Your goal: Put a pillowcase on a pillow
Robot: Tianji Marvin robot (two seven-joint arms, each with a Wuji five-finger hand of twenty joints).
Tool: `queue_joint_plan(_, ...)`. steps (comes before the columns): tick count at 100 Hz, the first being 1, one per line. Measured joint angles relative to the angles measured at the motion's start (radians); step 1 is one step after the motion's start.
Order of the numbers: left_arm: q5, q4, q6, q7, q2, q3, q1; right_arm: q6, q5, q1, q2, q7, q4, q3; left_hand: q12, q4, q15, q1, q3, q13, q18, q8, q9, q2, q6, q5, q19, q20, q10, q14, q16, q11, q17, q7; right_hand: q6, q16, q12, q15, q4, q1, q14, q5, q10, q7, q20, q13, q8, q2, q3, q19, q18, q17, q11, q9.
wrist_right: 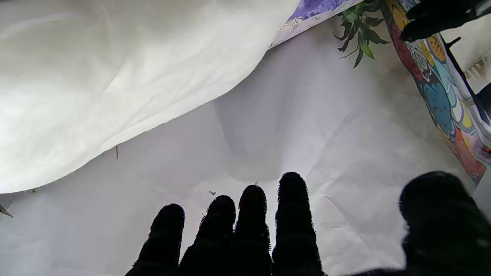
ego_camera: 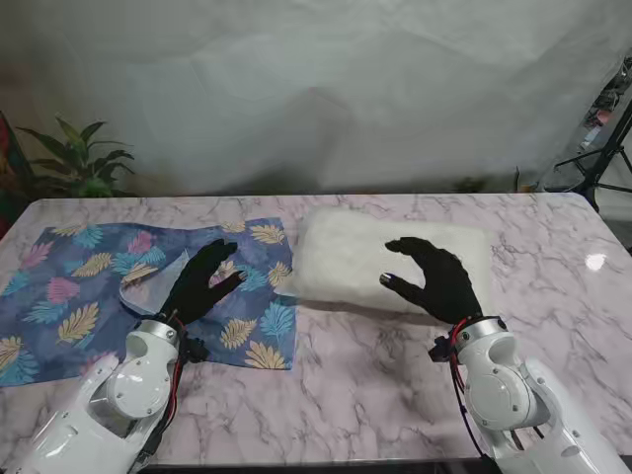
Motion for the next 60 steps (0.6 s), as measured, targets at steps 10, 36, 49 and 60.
queue_joint_plan(10, 0.004, -0.001, 0.001, 0.000, 0.000, 0.000, 0.001, -0.005, 0.007, 0.001, -0.001, -0.001, 0.001, -0.001, 0.000, 0.000, 0.000, 0.000, 0.000, 0.000, 0.000, 0.000, 0.000, 0.000, 0.000, 0.000, 0.000, 0.000, 0.000, 0.000, 0.000, 0.000, 0.000, 0.000, 0.000, 0.000, 0.000, 0.000, 0.000, 0.000, 0.000, 0.000, 0.000, 0.000, 0.000, 0.000, 0.001, 0.000, 0.000, 0.000, 0.000, 0.000, 0.000, 0.000)
queue_joint_plan(36, 0.019, -0.012, -0.010, 0.016, 0.001, -0.006, 0.016, -0.009, 0.019, -0.004, -0.003, -0.004, -0.001, -0.003, 0.000, 0.000, 0.000, 0.000, 0.000, 0.000, 0.000, 0.000, 0.000, 0.000, 0.000, 0.000, 0.000, 0.000, 0.000, 0.000, 0.000, 0.000, 0.000, 0.000, 0.000, 0.000, 0.000, 0.000, 0.000, 0.000, 0.000, 0.000, 0.000, -0.001, 0.000, 0.000, 0.010, 0.000, 0.000, 0.000, 0.000, 0.000, 0.000, 0.001)
queue_joint_plan(49, 0.015, -0.011, -0.011, 0.015, 0.000, -0.005, 0.016, -0.009, 0.019, -0.013, -0.004, -0.012, -0.008, -0.002, 0.000, 0.000, 0.000, 0.000, 0.000, 0.000, 0.000, 0.000, 0.000, 0.000, 0.000, 0.000, 0.000, 0.001, 0.000, 0.000, 0.000, 0.000, 0.000, 0.000, 0.000, 0.000, 0.000, 0.000, 0.000, 0.000, 0.000, 0.000, 0.000, -0.001, 0.000, 0.000, 0.010, 0.000, 0.000, 0.000, 0.000, 0.000, 0.000, 0.002)
queue_joint_plan(60, 0.014, -0.009, -0.007, 0.010, 0.000, -0.002, 0.013, -0.010, 0.018, -0.018, -0.005, -0.017, -0.012, -0.001, 0.000, 0.000, 0.000, 0.000, 0.000, 0.000, 0.000, 0.000, 0.000, -0.001, 0.000, 0.000, 0.000, 0.001, 0.000, 0.000, 0.000, 0.000, 0.000, 0.000, 0.000, 0.000, 0.000, 0.000, 0.000, 0.000, 0.000, 0.000, 0.000, -0.001, 0.000, 0.000, 0.010, 0.000, 0.000, 0.000, 0.000, 0.000, 0.000, 0.002)
